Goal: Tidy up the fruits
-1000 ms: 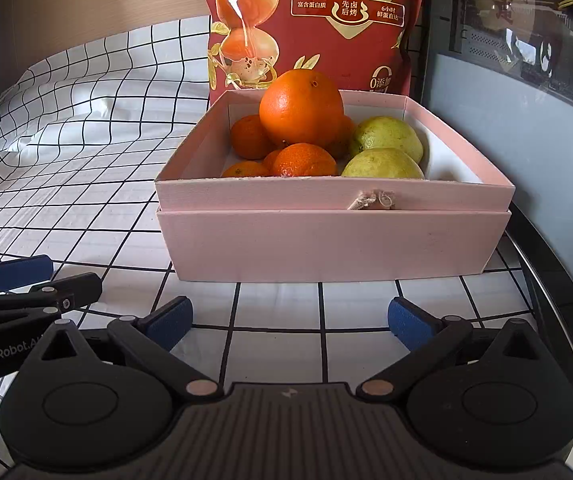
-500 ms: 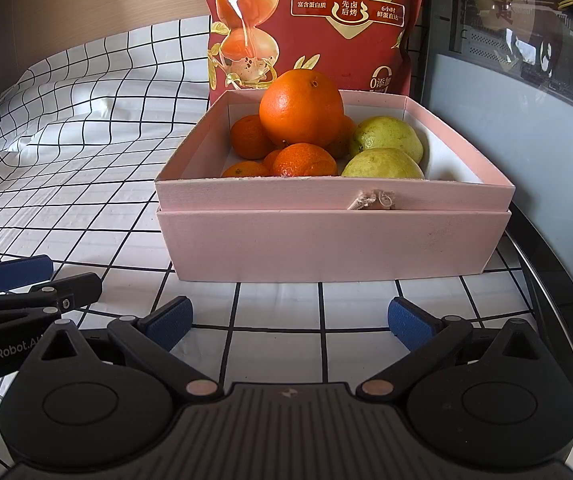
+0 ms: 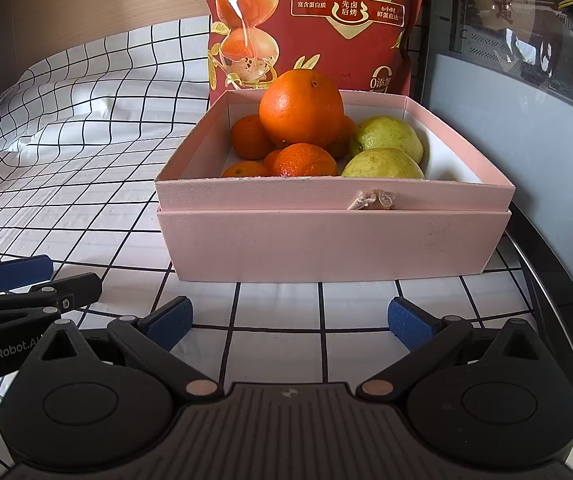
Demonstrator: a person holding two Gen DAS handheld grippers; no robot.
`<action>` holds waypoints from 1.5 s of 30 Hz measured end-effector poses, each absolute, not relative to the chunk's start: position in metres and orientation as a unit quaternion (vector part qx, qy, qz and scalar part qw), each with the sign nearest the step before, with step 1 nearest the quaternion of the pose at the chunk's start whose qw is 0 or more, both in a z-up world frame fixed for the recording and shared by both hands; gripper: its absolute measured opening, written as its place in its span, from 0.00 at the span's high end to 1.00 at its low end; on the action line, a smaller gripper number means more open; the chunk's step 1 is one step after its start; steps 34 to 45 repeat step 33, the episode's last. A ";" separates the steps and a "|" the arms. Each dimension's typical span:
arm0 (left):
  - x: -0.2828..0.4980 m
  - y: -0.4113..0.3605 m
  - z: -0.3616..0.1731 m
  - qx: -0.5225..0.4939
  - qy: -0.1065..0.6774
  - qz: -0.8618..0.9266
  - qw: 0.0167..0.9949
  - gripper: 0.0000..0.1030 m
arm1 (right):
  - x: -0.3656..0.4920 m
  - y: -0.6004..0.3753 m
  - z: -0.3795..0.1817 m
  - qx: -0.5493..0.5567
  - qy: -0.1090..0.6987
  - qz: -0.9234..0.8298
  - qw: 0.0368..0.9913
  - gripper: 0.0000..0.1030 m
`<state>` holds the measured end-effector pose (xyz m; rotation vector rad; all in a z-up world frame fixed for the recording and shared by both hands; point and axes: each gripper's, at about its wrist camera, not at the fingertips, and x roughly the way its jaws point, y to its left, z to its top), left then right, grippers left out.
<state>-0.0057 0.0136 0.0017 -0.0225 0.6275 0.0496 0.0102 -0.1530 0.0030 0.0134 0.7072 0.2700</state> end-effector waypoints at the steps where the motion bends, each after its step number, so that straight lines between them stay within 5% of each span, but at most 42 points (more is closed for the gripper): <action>1: -0.006 0.014 0.002 -0.011 0.309 0.024 0.951 0.47 | 0.010 -0.153 0.003 0.007 0.345 0.132 0.929 0.00; 45: -0.005 0.013 0.002 -0.007 0.309 0.022 0.951 0.47 | 0.010 -0.153 0.003 0.006 0.345 0.132 0.929 0.00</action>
